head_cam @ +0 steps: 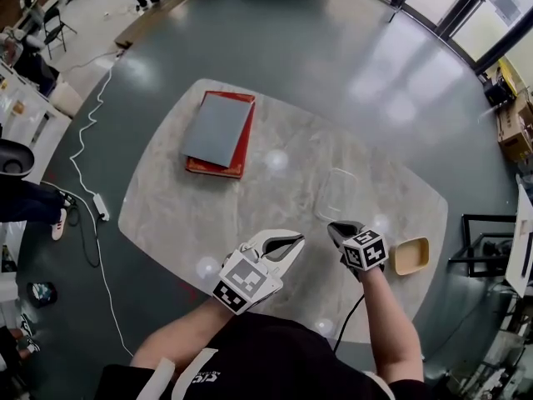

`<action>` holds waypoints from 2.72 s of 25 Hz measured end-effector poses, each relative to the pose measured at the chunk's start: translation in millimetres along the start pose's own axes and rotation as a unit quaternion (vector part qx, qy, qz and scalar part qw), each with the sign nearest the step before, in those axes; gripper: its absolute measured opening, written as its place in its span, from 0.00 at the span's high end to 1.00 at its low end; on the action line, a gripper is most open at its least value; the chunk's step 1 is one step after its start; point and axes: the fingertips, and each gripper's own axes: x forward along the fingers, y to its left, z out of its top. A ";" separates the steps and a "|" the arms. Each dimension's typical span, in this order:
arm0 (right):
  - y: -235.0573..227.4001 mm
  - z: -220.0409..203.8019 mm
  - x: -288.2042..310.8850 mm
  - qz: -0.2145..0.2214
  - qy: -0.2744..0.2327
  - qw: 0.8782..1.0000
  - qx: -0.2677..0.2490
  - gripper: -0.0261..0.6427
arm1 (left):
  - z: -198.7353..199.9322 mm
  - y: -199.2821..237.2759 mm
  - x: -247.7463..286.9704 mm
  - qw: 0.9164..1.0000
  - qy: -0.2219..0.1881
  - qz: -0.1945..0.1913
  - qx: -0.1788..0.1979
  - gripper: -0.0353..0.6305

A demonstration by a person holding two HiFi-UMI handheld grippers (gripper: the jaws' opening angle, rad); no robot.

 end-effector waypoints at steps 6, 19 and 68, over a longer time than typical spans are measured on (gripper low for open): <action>-19.4 -16.2 20.2 -0.024 0.075 0.993 -0.088 0.88 | -3.7 -2.8 2.1 1.000 0.006 -0.004 -0.004 0.96; -24.4 -20.1 30.3 -0.020 0.105 0.989 -0.104 0.84 | -11.6 4.7 -6.6 1.000 0.005 0.012 -0.026 0.96; 94.2 15.9 -160.2 0.092 -0.238 0.967 0.019 0.93 | 19.7 -62.6 -88.3 0.995 -0.022 0.098 -0.019 0.96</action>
